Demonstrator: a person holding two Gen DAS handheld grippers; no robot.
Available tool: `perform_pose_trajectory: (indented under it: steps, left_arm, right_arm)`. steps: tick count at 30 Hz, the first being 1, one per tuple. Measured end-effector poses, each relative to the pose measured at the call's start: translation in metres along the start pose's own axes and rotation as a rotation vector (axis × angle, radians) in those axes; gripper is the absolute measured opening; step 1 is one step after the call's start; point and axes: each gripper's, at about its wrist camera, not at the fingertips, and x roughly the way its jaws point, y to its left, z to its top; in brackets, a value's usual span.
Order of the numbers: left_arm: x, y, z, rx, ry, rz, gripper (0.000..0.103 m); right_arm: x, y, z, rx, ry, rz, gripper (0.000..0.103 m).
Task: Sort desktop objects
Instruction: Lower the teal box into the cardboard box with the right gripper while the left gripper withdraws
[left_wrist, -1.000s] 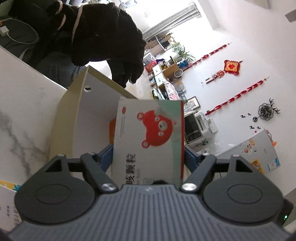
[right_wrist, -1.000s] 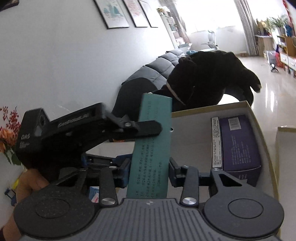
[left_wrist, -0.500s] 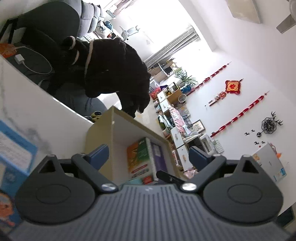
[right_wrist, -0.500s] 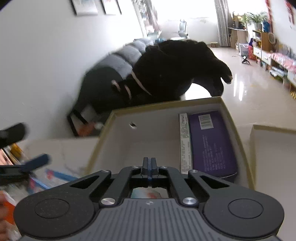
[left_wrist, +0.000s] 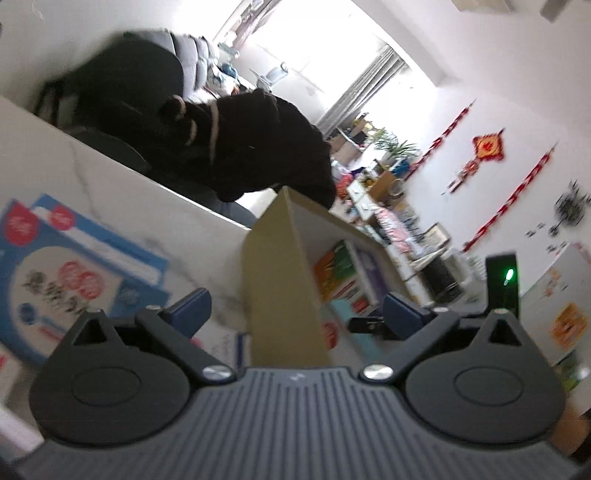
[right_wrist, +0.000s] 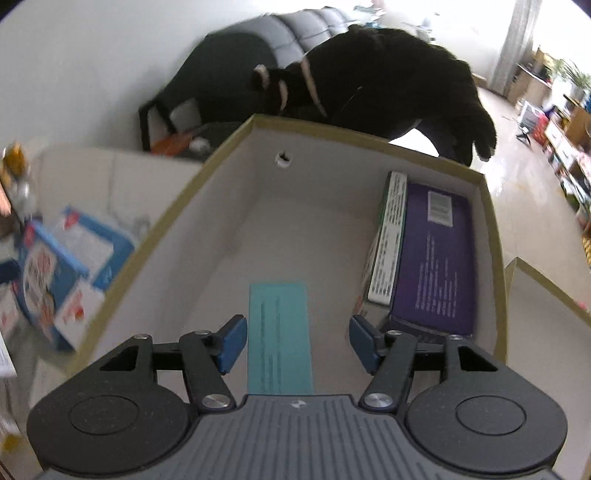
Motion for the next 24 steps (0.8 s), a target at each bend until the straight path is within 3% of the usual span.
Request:
perform_pose_trajectory:
  steps: [4, 7, 14, 18, 24]
  left_arm:
    - [-0.021, 0.000, -0.020, 0.063, -0.035, 0.051, 0.101]
    - [-0.033, 0.005, -0.032, 0.044, -0.059, 0.083, 0.102]
    - [-0.051, 0.022, -0.052, -0.027, -0.080, 0.158, 0.102]
    - [-0.064, 0.025, -0.070, -0.027, -0.070, 0.195, 0.102]
    - [-0.076, 0.026, -0.070, -0.005, -0.063, 0.204, 0.102]
  right_arm:
    - [0.003, 0.008, -0.009, -0.078, 0.041, -0.015, 0.060]
    - [0.007, 0.014, -0.011, -0.109, 0.057, -0.016, 0.044]
    - [0.021, 0.029, -0.001, -0.130, 0.021, -0.095, 0.043]
    - [0.035, 0.027, 0.012, -0.110, -0.021, -0.154, 0.043]
    - [0.056, 0.024, 0.035, -0.072, -0.066, -0.261, 0.043]
